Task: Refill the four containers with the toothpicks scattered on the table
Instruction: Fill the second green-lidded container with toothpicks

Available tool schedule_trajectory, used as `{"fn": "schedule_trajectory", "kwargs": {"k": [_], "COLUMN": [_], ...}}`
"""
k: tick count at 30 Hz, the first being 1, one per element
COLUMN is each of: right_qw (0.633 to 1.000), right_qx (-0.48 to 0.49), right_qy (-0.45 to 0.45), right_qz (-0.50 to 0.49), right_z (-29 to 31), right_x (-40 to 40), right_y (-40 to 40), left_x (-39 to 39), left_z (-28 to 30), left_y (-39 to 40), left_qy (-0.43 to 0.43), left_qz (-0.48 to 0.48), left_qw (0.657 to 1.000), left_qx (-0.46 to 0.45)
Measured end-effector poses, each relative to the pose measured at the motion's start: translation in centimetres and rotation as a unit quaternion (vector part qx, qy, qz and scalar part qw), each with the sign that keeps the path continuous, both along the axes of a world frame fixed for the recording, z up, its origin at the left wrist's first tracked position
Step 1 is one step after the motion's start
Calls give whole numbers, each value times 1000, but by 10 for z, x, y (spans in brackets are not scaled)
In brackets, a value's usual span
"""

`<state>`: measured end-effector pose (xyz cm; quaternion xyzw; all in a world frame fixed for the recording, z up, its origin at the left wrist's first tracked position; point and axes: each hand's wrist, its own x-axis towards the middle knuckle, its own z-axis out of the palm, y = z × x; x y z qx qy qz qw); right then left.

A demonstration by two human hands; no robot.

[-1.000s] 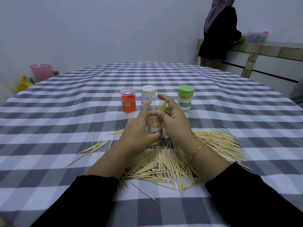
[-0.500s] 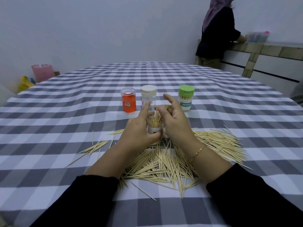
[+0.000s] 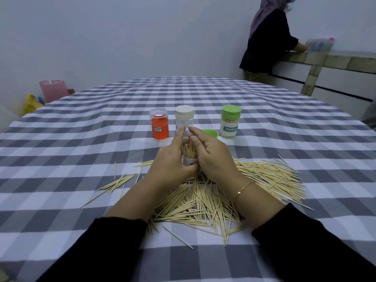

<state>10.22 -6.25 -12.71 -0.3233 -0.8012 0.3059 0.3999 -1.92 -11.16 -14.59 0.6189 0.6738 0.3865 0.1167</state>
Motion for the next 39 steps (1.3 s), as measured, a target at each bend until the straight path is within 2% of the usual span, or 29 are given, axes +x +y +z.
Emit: {"fn": "schedule_trajectory", "kwargs": {"k": [5, 9, 11, 16, 21, 25, 30, 34, 39], "right_qw": [993, 991, 987, 983, 995, 992, 999, 997, 997], "right_qx": [97, 76, 72, 79, 49, 44, 34, -73, -63], "right_qy": [-54, -111, -142, -160, -83, -119, -14, -16, -24], "right_qz": [28, 3, 23, 36, 4, 16, 1, 25, -22], "right_z": [-2, -3, -3, -2, -2, 0, 2, 3, 22], "right_x": [1, 5, 6, 7, 14, 16, 17, 17, 30], "right_y": [-3, 4, 6, 9, 14, 16, 18, 18, 18], "left_x": [-1, 0, -1, -3, -5, -6, -6, -6, -7], "left_z": [-1, -1, -1, -1, -5, -4, -2, 0, 1], "left_y": [0, 0, 0, 0, 2, 2, 2, 0, 1], "left_qy": [-21, -24, -24, -22, 10, 47, 77, 97, 95], "left_qz": [2, 1, -2, 6, 17, 7, 22, 20, 20], "left_qw": [1000, 1000, 1000, 1000, 1000, 997, 995, 994, 994], "left_qx": [2, -9, -12, -16, 8, 55, 52, 47, 44]}}
